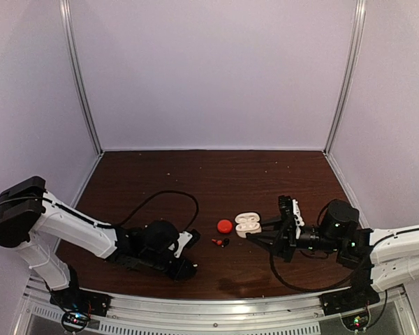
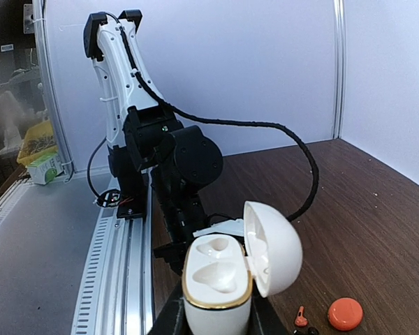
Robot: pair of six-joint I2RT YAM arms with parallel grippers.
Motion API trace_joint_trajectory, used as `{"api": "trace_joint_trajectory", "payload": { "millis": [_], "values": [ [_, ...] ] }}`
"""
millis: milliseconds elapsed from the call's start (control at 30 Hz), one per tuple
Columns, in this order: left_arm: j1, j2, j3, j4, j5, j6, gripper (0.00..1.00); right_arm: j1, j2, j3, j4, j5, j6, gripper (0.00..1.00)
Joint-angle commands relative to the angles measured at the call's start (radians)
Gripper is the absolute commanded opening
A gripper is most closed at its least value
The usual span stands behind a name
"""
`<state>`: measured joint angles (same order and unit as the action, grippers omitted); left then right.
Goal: Insert the wireless bluetooth earbuds into the charging case
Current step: Move the left earbud to the center of the board.
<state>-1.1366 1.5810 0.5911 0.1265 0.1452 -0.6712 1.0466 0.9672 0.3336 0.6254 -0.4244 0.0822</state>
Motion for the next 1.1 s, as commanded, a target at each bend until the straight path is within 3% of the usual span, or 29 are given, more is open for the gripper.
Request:
{"api": "trace_joint_trajectory", "payload": {
  "millis": [0, 133, 400, 633, 833, 1067],
  "values": [
    [0.035, 0.039, 0.048, -0.039, -0.068, 0.018, 0.11, -0.007, -0.019, -0.013, 0.024, 0.017, 0.005, 0.01],
    [0.098, 0.044, 0.067, -0.068, -0.104, 0.052, 0.13, -0.007, -0.021, -0.015, 0.025, 0.017, 0.005, 0.01],
    [0.199, 0.03, 0.091, -0.107, -0.123, 0.126, 0.26, -0.007, -0.019, -0.014, 0.023, 0.017, 0.002, 0.01],
    [0.26, -0.069, 0.057, -0.108, -0.117, 0.147, 0.32, -0.007, -0.017, -0.016, 0.023, 0.019, 0.004, 0.01],
    [0.294, -0.192, 0.062, -0.136, -0.094, 0.193, 0.32, -0.007, -0.012, -0.016, 0.028, 0.013, 0.007, 0.01],
    [0.331, -0.175, 0.044, -0.216, -0.017, 0.185, 0.29, -0.007, -0.013, -0.015, 0.025, 0.015, 0.007, 0.01]
  ]
}}
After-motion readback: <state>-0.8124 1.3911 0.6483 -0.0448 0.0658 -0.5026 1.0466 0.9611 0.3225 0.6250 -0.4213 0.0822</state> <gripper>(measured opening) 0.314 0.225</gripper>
